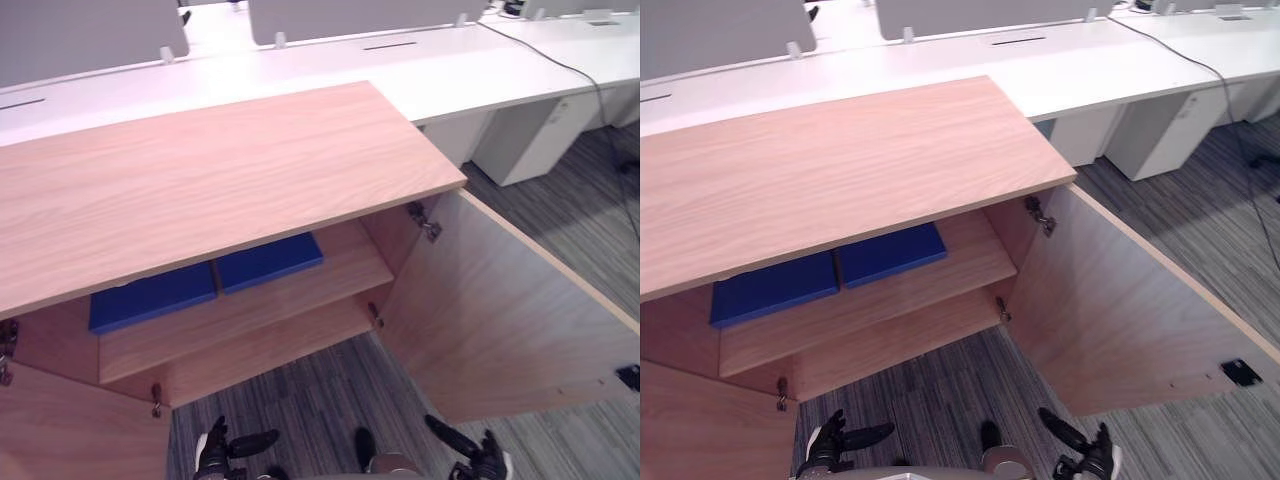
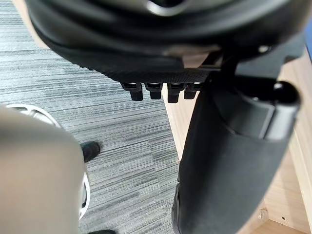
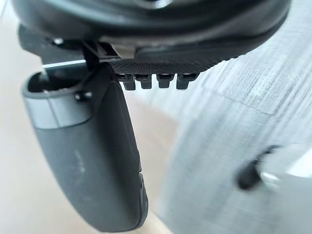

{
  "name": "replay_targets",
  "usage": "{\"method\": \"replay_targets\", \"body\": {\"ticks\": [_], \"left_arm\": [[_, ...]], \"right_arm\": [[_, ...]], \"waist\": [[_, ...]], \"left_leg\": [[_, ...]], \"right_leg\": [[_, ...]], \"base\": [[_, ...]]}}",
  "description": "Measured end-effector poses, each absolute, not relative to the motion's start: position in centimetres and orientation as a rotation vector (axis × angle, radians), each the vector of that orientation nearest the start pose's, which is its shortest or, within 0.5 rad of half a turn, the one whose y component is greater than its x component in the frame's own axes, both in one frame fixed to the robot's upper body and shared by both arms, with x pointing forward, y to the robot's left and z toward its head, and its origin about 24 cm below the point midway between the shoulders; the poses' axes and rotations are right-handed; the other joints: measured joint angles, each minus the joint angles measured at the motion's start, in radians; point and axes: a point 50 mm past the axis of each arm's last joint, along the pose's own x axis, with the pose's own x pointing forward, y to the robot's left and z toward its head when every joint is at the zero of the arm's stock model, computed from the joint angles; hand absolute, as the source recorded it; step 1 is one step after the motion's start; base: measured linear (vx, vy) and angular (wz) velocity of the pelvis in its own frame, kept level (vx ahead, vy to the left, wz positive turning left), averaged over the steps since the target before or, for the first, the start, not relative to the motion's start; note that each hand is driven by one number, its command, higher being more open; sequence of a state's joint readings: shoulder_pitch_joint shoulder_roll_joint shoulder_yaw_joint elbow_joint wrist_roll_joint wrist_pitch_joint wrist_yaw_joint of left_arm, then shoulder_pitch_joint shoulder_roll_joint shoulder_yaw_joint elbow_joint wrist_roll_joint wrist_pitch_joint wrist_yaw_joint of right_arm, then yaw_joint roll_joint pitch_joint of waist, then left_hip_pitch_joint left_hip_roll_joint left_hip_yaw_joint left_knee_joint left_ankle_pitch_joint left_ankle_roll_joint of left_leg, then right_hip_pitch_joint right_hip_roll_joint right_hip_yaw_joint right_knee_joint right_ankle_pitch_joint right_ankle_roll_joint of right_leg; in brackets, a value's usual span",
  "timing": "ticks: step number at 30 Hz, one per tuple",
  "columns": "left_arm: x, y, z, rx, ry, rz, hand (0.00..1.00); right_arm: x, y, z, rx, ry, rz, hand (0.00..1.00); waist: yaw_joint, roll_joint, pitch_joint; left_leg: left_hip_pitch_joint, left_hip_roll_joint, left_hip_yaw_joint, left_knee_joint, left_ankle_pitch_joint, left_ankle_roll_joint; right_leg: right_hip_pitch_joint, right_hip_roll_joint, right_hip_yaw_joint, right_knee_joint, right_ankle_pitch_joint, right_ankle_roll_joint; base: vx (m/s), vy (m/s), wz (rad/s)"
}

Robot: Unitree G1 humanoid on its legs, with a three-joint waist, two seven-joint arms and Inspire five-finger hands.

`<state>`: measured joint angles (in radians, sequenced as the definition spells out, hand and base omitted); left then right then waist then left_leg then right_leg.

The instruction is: Walk over to the cabinet, pick up the folder, carry it to the office cabinet, place the folder inside the office cabinet, then close the office cabinet door

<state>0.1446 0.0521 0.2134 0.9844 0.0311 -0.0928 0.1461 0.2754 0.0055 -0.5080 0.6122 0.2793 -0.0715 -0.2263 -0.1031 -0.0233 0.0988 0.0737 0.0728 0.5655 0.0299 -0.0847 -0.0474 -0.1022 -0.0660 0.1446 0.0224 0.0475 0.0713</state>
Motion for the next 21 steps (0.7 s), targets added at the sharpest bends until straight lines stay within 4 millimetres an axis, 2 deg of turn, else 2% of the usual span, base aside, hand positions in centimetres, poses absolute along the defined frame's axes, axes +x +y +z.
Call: {"method": "replay_targets", "body": {"ticks": [2, 4, 7, 9, 12, 15, 18, 21], "left_arm": [[8.4, 21.0, -15.5, 0.063, 1.026, 0.375, 1.0], [8.2, 21.1, -15.5, 0.08, 1.025, 0.364, 1.0], [8.3, 20.8, -15.5, 0.092, 1.017, 0.336, 1.0], [8.4, 20.2, -15.6, 0.088, 1.015, 0.303, 1.0], [8.6, 19.7, -15.6, 0.112, 1.003, 0.253, 1.0], [8.6, 19.8, -15.6, 0.121, 0.998, 0.237, 1.0], [8.9, 19.8, -15.5, 0.154, 0.996, 0.202, 1.0], [9.1, 19.5, -15.5, 0.174, 0.988, 0.169, 1.0]], "right_arm": [[7.1, -28.2, -10.2, 0.295, 0.622, -0.998, 1.0], [8.3, -30.2, -7.8, 0.313, 0.447, -1.056, 1.0], [10.2, -32.0, -5.7, 0.294, 0.312, -1.054, 1.0], [12.4, -33.8, -3.5, 0.27, 0.202, -1.019, 1.0], [15.3, -35.5, -1.0, 0.217, 0.11, -0.939, 1.0], [17.2, -36.0, -0.4, 0.17, 0.113, -0.863, 1.0], [18.6, -35.3, -0.3, 0.128, 0.138, -0.775, 1.0], [19.0, -34.8, -0.2, 0.109, 0.14, -0.743, 1.0]], "waist": [[-0.008, 0.0, 0.0], [-0.024, 0.002, 0.0], [-0.025, 0.01, -0.001], [-0.026, 0.034, -0.002], [-0.025, 0.074, -0.001], [-0.029, 0.091, 0.007], [-0.036, 0.098, 0.016], [-0.046, 0.098, 0.026]], "left_leg": [[0.0, -0.001, 0.029, 0.001, -0.006, -0.001], [0.002, -0.002, 0.062, 0.003, -0.013, -0.004], [0.001, 0.0, 0.088, 0.011, -0.022, -0.007], [-0.002, 0.0, 0.1, 0.017, -0.026, -0.001], [-0.014, -0.008, 0.103, 0.017, -0.033, 0.001], [-0.025, -0.01, 0.067, 0.017, -0.035, 0.001], [-0.033, -0.012, 0.051, 0.017, -0.037, 0.002], [-0.035, -0.016, 0.045, 0.017, -0.038, 0.004]], "right_leg": [[-0.018, 0.004, 0.023, 0.011, 0.001, -0.002], [-0.033, 0.01, 0.05, 0.019, 0.002, -0.004], [-0.05, 0.017, 0.075, 0.025, 0.002, -0.003], [-0.06, 0.02, 0.087, 0.024, 0.009, 0.008], [-0.073, 0.022, 0.098, 0.021, 0.01, 0.009], [-0.084, 0.022, 0.1, 0.019, 0.01, 0.01], [-0.09, 0.023, 0.101, 0.014, 0.012, 0.012], [-0.091, 0.02, 0.105, 0.008, 0.016, 0.018]], "base": [[-0.07, -0.011, -0.49], [-0.01, -0.022, -0.4], [0.03, -0.022, -0.32], [0.06, -0.023, -0.17], [0.07, -0.009, -0.14], [0.06, -0.044, -0.05], [0.0, -0.045, 0.0], [-0.04, -0.034, -0.03]]}}
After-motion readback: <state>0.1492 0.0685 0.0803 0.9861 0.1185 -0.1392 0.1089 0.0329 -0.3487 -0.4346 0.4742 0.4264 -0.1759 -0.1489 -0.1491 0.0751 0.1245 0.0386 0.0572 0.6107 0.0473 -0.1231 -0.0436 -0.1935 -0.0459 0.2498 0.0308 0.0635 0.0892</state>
